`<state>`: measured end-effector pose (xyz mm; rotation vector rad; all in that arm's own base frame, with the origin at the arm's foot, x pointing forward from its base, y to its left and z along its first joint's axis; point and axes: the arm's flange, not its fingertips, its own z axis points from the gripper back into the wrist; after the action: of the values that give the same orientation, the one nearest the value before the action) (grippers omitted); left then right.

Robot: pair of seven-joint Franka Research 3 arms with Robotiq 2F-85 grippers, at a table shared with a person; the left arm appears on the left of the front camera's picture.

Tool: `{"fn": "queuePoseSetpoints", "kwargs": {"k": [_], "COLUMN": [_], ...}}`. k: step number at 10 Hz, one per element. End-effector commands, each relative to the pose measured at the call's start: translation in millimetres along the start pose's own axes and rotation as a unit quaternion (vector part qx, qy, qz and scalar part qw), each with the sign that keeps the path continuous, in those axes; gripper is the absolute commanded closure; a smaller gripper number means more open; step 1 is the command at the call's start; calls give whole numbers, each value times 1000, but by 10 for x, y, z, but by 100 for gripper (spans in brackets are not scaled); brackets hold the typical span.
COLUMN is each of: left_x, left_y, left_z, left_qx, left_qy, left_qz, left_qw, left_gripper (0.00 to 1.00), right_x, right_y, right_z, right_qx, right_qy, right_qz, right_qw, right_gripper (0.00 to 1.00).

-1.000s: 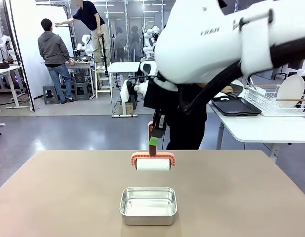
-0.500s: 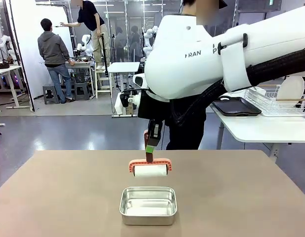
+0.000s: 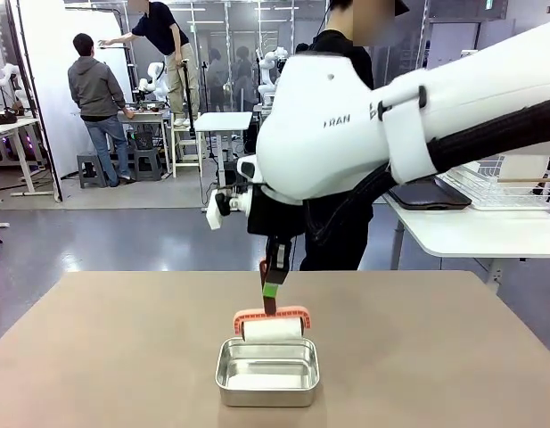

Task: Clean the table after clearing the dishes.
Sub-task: Place the Lint Roller back on top of the Airtight Container.

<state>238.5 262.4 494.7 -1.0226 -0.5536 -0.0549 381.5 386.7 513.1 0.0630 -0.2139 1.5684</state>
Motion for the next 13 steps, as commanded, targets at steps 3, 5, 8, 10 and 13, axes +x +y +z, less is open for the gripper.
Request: {"fn": "queuePoseSetpoints", "kwargs": {"k": [3, 5, 8, 10, 13], "left_x": [-2, -2, -2, -2, -2], "left_y": [-12, -12, -12, -12, -12], "left_z": [22, 22, 22, 22, 22], "left_qx": [-9, -9, -9, -9, -9], "left_qy": [-7, -7, -7, -7, -7], "left_qz": [-6, -6, -6, -6, -6], "left_qw": [1000, 1000, 1000, 1000, 1000], "left_gripper": [0, 0, 0, 0, 0], "right_x": [-109, -148, -236, -284, -338], "right_y": [37, 27, -63, -126, -256], "right_z": [-293, -525, -745, -828, -974], "right_qx": [16, 14, 14, 3, -3], "right_qy": [-29, -44, -46, -55, -64], "right_qz": [13, 26, 29, 38, 38], "right_qw": [999, 999, 998, 998, 997], "right_gripper": [78, 78, 78, 78, 78]}}
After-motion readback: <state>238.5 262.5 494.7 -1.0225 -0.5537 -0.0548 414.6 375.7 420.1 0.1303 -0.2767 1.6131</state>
